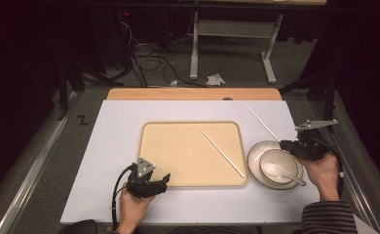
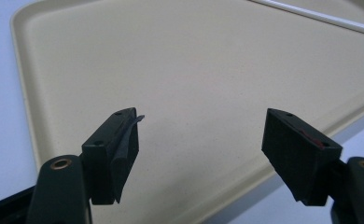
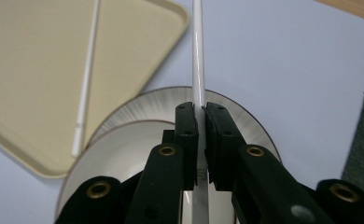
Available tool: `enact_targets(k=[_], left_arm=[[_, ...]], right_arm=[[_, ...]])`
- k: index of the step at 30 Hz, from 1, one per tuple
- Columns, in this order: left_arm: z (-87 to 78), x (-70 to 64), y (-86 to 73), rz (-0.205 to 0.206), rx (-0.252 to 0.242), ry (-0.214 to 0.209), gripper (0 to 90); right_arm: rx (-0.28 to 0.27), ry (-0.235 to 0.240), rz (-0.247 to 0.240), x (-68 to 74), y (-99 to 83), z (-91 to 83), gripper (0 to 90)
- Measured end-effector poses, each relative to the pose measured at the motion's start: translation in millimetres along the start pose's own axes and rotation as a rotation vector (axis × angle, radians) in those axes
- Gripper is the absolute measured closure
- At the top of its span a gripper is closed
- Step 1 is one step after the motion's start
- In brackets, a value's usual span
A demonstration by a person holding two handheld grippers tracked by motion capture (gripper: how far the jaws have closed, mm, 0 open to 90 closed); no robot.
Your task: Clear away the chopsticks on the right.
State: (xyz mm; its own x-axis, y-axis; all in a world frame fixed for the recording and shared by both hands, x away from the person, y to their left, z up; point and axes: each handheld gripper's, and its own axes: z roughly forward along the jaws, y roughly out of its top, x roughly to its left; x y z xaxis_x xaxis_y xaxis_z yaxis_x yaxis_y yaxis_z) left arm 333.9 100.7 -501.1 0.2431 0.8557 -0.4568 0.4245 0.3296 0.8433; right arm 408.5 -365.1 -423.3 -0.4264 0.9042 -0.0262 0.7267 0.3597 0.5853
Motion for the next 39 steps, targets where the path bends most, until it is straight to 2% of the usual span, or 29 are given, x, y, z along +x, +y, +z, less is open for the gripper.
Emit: enact_targets(k=[5, 11, 14, 16, 17, 21, 26, 27, 31, 39], left_arm=[[-3.1, 1.9, -0.3, -0.007, -0.002, 0.013, 27.5], [-7.9, 5.5, 0.2, -0.018, -0.015, 0.029, 27.5], [-10.0, 7.3, 0.3, -0.023, -0.022, 0.039, 27.5], [-10.7, 7.8, 0.1, -0.022, -0.023, 0.041, 27.5], [-12.0, 8.5, 0.0, -0.03, -0.03, 0.047, 27.5], [-15.6, 10.8, 0.4, -0.03, -0.031, 0.06, 27.5], [-16.6, 12.2, 0.4, -0.035, -0.038, 0.068, 27.4], [-16.8, 12.1, 0.2, -0.033, -0.036, 0.069, 27.4], [-15.8, 10.9, -0.5, -0.029, -0.031, 0.063, 27.6], [-8.1, 6.8, -0.1, -0.017, -0.014, 0.04, 27.9]], right_arm=[[-0.038, 0.019, -0.035, 10.8, 12.8, -6.0, 86.0], [-0.055, 0.047, -0.091, 28.3, 29.8, -9.6, 86.0], [-0.074, 0.088, -0.11, 37.1, 37.7, -10.6, 86.0], [-0.075, 0.095, -0.119, 40.2, 40.3, -10.3, 86.0], [-0.068, 0.115, -0.131, 47.4, 45.2, -7.9, 86.0], [-0.051, 0.142, -0.175, 61.4, 54.1, -1.4, 86.0], [-0.039, 0.155, -0.191, 71.4, 60.1, 1.1, 86.0], [-0.033, 0.172, -0.196, 76.5, 61.8, 3.0, 86.0], [-0.016, 0.183, -0.222, 86.7, 63.5, 6.9, 86.0], [0.027, 0.205, -0.234, 106.4, 58.4, 17.2, 86.0]])
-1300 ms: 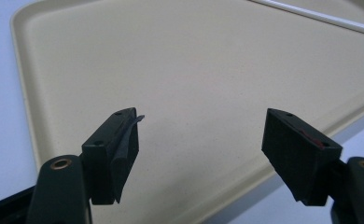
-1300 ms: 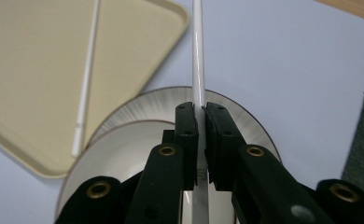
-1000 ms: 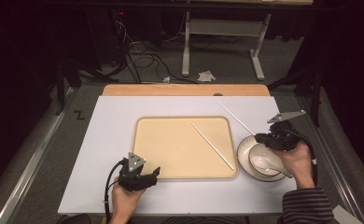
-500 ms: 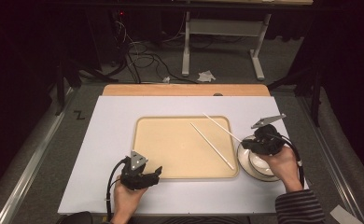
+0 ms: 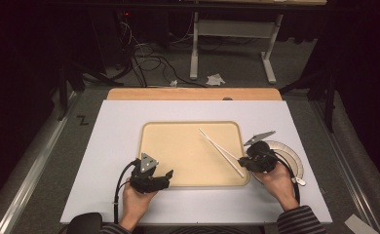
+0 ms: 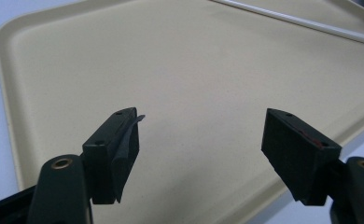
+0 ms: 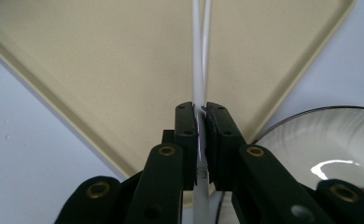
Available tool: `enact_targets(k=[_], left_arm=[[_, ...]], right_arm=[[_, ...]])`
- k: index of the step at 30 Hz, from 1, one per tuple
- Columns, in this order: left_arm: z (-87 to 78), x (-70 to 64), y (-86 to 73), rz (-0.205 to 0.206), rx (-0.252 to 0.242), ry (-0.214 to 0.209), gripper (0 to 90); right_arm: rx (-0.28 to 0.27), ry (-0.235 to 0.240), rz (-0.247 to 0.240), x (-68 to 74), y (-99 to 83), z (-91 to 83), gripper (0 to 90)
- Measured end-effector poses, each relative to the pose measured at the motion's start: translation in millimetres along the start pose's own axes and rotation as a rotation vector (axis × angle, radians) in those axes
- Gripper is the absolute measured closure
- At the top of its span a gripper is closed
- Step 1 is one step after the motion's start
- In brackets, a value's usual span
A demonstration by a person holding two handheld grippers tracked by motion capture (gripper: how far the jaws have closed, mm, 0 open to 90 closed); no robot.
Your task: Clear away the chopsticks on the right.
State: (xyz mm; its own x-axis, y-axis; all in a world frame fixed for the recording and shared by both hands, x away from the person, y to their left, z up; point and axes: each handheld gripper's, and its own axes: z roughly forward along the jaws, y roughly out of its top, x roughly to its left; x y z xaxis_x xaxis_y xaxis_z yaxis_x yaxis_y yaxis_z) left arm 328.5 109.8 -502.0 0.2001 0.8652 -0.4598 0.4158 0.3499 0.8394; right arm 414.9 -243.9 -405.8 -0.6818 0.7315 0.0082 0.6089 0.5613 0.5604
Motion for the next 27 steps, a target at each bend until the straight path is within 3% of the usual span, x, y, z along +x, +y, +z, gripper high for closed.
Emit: enact_targets(k=[8, 15, 24, 27], left_arm=[[5.9, 0.2, 4.4, 0.004, 0.001, -0.016, 27.9], [11.4, -3.3, 5.2, 0.006, 0.005, -0.038, 28.0], [11.6, -4.0, 6.0, 0.006, -0.003, -0.041, 28.3], [11.5, -3.8, 6.0, 0.007, -0.004, -0.04, 28.3]], right_arm=[[0.026, -0.019, -0.003, 20.0, -1.3, 10.9, 85.7], [0.083, -0.003, 0.0, 42.6, -2.2, 33.8, 85.2], [0.129, -0.002, 0.024, 54.9, 5.3, 58.5, 85.1], [0.154, -0.007, 0.011, 57.8, 6.8, 66.9, 84.8]])
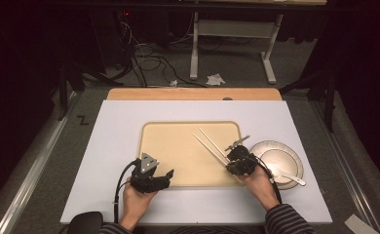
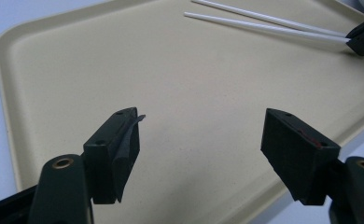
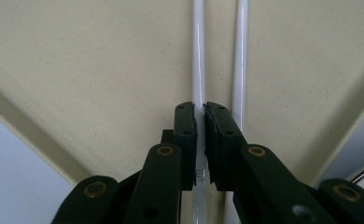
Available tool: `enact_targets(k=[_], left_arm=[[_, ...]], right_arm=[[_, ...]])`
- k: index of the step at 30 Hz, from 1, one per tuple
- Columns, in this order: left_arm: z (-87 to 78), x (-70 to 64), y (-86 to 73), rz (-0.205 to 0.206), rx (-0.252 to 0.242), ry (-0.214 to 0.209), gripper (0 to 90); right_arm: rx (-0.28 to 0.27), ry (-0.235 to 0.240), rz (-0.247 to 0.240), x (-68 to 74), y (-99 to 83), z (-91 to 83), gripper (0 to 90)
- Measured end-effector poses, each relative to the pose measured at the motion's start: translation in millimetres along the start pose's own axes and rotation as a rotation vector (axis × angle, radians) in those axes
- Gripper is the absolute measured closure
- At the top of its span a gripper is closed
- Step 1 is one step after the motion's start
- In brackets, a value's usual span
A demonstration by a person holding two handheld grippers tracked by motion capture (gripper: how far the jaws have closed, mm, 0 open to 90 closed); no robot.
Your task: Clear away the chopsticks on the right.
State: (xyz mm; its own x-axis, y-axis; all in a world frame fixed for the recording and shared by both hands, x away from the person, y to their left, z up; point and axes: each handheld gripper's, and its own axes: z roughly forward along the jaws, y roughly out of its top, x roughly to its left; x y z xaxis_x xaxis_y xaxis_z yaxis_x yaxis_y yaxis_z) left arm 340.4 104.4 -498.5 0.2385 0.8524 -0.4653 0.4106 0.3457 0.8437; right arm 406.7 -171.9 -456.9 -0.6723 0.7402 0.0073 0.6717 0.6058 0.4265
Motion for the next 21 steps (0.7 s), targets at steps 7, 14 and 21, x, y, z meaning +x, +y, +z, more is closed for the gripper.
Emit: enact_targets(k=[7, 14, 21], left_arm=[[-0.2, -0.6, -1.1, 0.008, 0.009, -0.009, 28.4], [-0.8, -0.9, -0.5, 0.007, -0.005, -0.011, 28.4], [-0.8, -1.5, -0.9, 0.005, -0.002, -0.013, 28.5]], right_arm=[[0.018, -0.017, -0.005, 2.8, 1.2, 11.8, 78.3], [0.046, -0.032, -0.01, 3.2, 0.3, 22.7, 87.4], [0.039, -0.062, -0.021, 5.0, -0.3, 23.4, 90.0]])
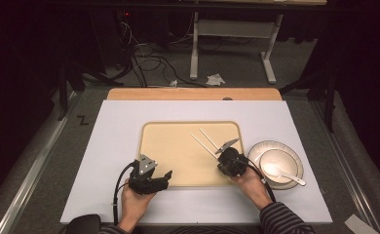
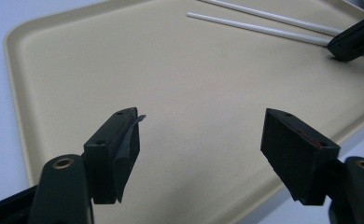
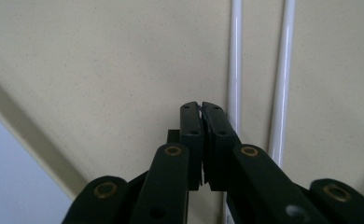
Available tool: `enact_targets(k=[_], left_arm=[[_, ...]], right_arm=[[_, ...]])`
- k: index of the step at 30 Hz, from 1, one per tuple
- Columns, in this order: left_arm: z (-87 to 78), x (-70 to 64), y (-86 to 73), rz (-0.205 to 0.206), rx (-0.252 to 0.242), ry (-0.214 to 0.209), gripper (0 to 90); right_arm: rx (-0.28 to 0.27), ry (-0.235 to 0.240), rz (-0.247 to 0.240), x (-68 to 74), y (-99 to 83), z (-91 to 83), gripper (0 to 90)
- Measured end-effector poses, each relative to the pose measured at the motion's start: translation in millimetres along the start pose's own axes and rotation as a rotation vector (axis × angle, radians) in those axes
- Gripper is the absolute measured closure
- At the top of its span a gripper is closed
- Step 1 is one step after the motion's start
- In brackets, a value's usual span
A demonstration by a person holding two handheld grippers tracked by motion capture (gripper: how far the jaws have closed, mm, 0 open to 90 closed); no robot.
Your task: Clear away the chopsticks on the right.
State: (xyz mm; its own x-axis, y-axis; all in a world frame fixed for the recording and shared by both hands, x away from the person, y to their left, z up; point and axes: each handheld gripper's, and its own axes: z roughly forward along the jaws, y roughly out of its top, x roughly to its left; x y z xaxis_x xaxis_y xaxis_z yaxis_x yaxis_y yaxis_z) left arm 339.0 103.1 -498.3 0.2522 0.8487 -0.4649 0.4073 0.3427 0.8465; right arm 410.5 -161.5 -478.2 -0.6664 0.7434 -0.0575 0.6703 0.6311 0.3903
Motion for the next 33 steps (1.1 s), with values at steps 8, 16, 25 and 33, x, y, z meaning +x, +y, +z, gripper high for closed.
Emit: enact_targets(k=[8, 16, 25, 33], left_arm=[[-1.1, 0.4, -0.7, 0.009, 0.002, 0.006, 28.5], [-7.4, 4.5, -0.1, -0.006, -0.019, 0.024, 28.5], [-13.5, 7.7, -0.7, -0.008, -0.028, 0.046, 28.4], [-18.3, 10.8, -0.5, -0.021, -0.042, 0.065, 28.3]], right_arm=[[-0.073, 0.027, -0.062, 9.6, 3.7, -4.1, 90.0], [-0.044, 0.024, -0.091, 17.8, 13.0, 12.8, 89.2], [-0.064, 0.003, -0.041, 5.9, 17.1, 16.5, 88.8], [-0.064, -0.016, -0.013, -0.9, 22.3, 19.0, 86.1]])
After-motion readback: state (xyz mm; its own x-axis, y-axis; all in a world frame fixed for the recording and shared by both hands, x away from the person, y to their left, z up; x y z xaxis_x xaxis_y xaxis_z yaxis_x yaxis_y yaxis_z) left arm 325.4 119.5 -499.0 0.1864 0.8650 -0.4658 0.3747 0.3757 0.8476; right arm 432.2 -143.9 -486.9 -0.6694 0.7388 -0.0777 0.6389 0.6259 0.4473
